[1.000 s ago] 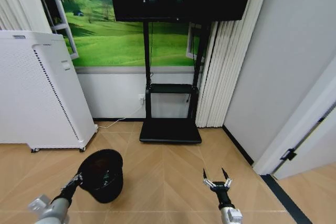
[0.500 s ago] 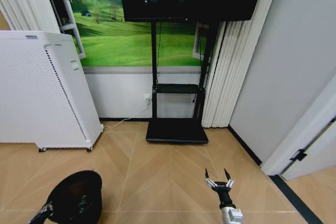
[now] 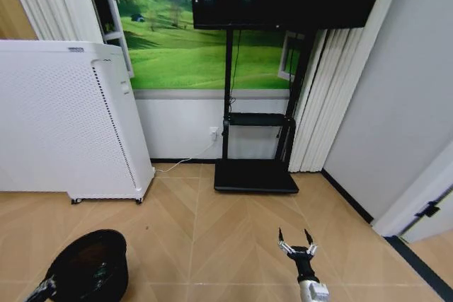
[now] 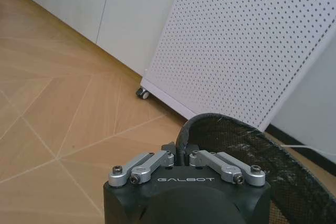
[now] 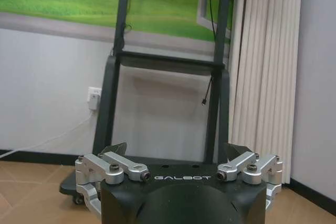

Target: Pick up the trash bin and place the garbage on the floor into it.

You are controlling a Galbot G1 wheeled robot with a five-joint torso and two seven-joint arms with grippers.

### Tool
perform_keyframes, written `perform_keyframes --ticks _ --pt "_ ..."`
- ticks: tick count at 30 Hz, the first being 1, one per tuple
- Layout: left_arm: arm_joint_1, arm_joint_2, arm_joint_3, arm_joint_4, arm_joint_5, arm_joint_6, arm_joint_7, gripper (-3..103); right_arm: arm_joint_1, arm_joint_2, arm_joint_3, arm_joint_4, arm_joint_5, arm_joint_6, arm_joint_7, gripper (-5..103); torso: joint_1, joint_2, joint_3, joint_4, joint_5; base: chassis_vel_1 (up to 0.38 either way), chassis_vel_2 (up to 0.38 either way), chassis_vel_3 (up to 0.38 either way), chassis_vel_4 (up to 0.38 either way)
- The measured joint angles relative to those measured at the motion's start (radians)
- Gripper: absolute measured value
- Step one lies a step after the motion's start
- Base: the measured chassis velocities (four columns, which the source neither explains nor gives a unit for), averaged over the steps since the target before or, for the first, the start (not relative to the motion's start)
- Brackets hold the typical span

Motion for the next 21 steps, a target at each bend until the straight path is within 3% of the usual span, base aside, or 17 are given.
perform_keyframes --ticks 10,16,21 --pt "-0.129 0.049 0.089 0.138 0.014 -0.022 0.148 7 -0.030 -0.006 0.025 0.002 0.000 0.024 0.000 100 0.000 0.000 0.000 -0.0004 0.0007 0.127 0.117 -0.086 -0.119" --pt "-0.153 0.048 0.128 0.154 0.033 -0.010 0.160 7 -0.030 -0.009 0.035 -0.002 0.001 0.024 0.000 100 0.000 0.000 0.000 -0.0006 0.0005 -0.076 -0.054 0.066 0.048" --pt "-0.168 0.042 0.142 0.181 0.047 0.004 0.136 7 -0.031 -0.008 0.038 -0.002 0.001 0.024 0.002 100 0.000 0.000 0.000 -0.0001 0.0001 0.000 0.000 0.000 0.000"
